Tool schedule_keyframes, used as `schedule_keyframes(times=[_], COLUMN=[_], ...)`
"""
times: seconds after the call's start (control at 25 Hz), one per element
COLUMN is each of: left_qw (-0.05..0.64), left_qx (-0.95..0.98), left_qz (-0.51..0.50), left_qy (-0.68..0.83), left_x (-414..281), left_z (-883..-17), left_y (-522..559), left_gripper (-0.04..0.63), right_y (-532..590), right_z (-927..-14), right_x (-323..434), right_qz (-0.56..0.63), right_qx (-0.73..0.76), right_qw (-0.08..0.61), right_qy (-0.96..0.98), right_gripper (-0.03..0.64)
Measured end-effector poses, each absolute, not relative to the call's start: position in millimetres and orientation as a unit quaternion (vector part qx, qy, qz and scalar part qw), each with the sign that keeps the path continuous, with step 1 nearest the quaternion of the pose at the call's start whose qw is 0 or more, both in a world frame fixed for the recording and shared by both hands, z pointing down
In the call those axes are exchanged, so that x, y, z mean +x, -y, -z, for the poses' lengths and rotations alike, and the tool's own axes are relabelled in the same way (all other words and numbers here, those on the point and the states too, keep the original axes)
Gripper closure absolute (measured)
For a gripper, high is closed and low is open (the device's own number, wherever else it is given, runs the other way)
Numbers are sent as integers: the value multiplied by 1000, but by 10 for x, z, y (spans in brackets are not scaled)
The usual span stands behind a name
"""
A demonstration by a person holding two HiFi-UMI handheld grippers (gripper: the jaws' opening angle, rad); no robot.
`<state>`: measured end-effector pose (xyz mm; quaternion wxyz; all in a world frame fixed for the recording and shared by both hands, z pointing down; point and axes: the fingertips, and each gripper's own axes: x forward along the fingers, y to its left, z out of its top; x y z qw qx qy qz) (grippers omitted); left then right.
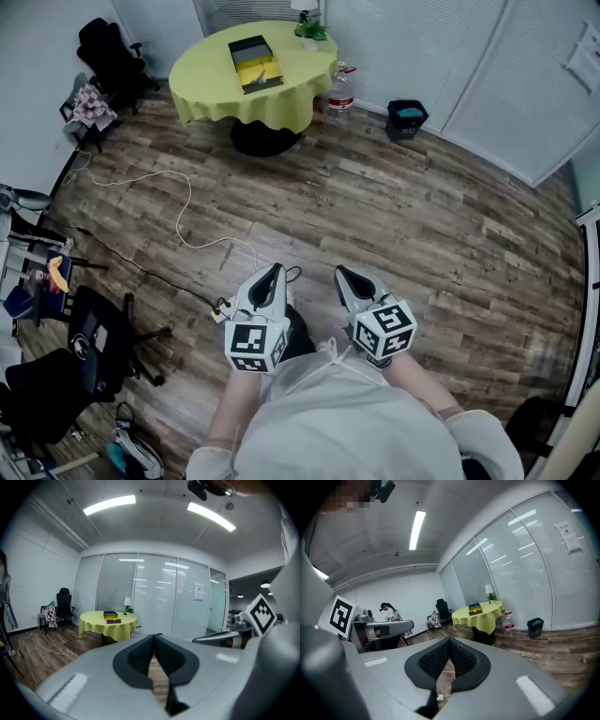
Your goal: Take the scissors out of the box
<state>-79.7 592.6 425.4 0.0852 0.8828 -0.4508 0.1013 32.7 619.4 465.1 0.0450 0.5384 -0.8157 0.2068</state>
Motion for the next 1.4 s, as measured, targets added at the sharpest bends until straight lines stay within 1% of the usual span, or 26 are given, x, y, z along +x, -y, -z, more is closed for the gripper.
schedule_keyframes(times=[0.2,0.44,0.64,0.8,1.0,1.16,1.4], left_qw=[98,93,95,96,128,147,151], left_qx=[877,888,892,893,885,881,869], left_qz=[-112,-96,-86,-67,-51,-58,-63], left_qy=[457,440,433,435,446,447,467], left_x=[-919,-1082,-1379,-1667,-1999,-2053,-1938], left_z=[-4352,-4250,-4174,-4117,-4189,-4341,-4487], left_y=[-5496,-4718,-3890,-3235,-2704,-2439,-1859], left_gripper=[589,589,589,589,589,589,589], right_y=[-5754,-4920,-4139,-3590,-3140,-2838,-2181], right_z=[-4785,-4760,-4709,-4757,-4774,-4890,-4978], right_x=[256,102,-146,-377,-624,-669,-571], right_qz=[-234,-241,-242,-243,-238,-244,-233], right_qx=[533,533,541,538,535,530,510], right_qw=[53,62,70,92,102,117,121], right_qy=[811,809,802,802,804,803,819], right_gripper=[618,618,618,618,618,618,618])
